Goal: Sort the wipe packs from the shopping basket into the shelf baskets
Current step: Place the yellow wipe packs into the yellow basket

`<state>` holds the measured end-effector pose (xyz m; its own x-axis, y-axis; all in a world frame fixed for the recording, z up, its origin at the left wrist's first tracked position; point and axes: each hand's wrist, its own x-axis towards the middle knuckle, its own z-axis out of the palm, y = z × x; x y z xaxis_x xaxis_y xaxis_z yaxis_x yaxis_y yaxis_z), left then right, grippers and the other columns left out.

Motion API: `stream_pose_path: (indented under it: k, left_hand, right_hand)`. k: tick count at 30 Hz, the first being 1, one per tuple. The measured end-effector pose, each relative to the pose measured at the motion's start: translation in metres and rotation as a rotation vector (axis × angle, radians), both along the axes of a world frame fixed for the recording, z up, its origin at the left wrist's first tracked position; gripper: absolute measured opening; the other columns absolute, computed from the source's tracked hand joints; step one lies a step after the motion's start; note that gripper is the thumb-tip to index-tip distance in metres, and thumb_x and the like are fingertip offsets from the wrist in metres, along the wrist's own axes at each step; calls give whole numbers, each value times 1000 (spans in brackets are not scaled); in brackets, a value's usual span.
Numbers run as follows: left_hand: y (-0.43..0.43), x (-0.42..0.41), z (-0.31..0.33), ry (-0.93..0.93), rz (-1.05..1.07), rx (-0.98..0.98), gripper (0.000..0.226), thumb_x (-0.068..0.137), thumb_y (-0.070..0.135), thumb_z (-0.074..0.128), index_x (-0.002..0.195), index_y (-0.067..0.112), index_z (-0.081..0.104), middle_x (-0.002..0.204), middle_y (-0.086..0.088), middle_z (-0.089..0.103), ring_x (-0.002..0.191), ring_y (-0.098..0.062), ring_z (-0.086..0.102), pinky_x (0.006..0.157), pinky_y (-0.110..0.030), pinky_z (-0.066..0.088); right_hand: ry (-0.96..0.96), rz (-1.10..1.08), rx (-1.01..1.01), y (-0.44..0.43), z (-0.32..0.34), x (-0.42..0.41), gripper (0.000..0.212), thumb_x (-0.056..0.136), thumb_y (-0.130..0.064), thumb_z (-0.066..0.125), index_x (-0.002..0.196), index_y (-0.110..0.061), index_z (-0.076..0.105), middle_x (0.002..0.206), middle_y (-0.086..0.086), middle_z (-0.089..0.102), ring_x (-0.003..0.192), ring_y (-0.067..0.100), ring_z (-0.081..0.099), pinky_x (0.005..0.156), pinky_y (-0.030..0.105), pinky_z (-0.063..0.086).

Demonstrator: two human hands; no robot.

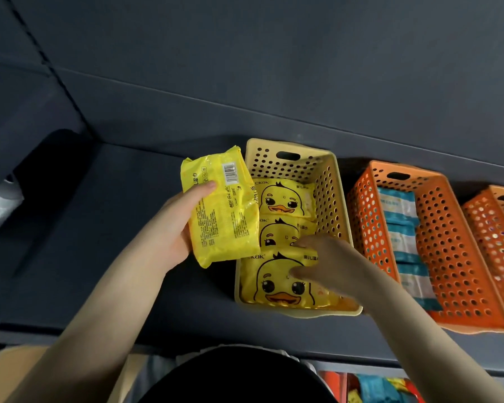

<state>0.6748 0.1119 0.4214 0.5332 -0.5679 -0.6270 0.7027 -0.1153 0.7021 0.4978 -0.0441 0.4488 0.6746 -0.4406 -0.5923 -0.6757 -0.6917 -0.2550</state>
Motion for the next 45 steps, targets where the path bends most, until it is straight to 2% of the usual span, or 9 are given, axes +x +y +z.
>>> stream_pose_path:
  k: [3,6,11,22,28,33,37,41,45]
  left_hand:
    - [-6,-2,2,4,-10,-7,22,89,35,63,109,27,68,101,0,76,98,-21,70,86,-44,53]
    - [-10,-1,4,5,-38,-21,22,90,35,62,110,28,68,102,0,76,97,-20,71,83,-43,53]
    - [-10,4,5,-26,-99,-29,26,91,35,60,114,27,67,105,0,75,95,-18,72,81,-42,54]
    - [-12,6,8,-52,-151,-11,25,90,36,59,113,29,66,101,3,76,88,-14,73,73,-38,54]
    - [-13,5,9,-76,-164,-12,30,89,36,61,117,29,64,102,4,75,89,-13,73,73,-37,54]
    - [-11,5,8,-80,-167,-32,39,84,38,63,122,29,62,108,3,74,96,-15,72,77,-38,55]
    - [-9,4,8,-76,-155,-37,34,88,36,61,122,28,63,107,3,74,95,-15,72,71,-34,58]
    - [-10,2,7,-66,-144,-27,34,89,36,61,122,28,63,107,2,74,95,-15,72,70,-34,58]
    - [-10,1,7,-68,-136,-15,34,88,37,62,122,29,63,107,2,74,95,-16,72,72,-35,57]
  right_hand:
    - [52,176,-86,-10,-10,15,53,88,-48,61,135,-26,52,135,0,54,124,21,51,103,36,38]
    - [55,248,28,-17,-31,23,41,97,-46,47,135,-33,49,130,-4,59,124,21,50,111,50,30]
    - [-15,241,238,-28,-45,20,34,101,-30,44,134,-25,53,131,-3,57,121,17,51,94,28,38]
    - [-17,237,171,-15,-67,14,40,101,-21,45,141,-25,46,148,0,45,136,21,41,111,35,33]
    - [55,409,152,-17,-64,15,30,98,-28,52,127,-28,61,111,-7,45,123,21,40,97,33,31]
    - [-104,440,-75,-1,-61,3,27,95,-31,55,121,-34,62,122,-6,51,120,18,38,106,38,30]
    - [-376,264,-49,-13,-49,-4,16,88,-26,66,104,-25,66,100,-12,53,96,6,52,81,19,44]
    - [-127,226,209,-9,-51,-7,12,90,-25,64,102,-23,62,87,-16,51,81,3,53,66,14,39]
    - [-20,190,231,-4,-56,0,17,89,-27,67,101,-25,56,82,-18,43,77,3,45,64,20,34]
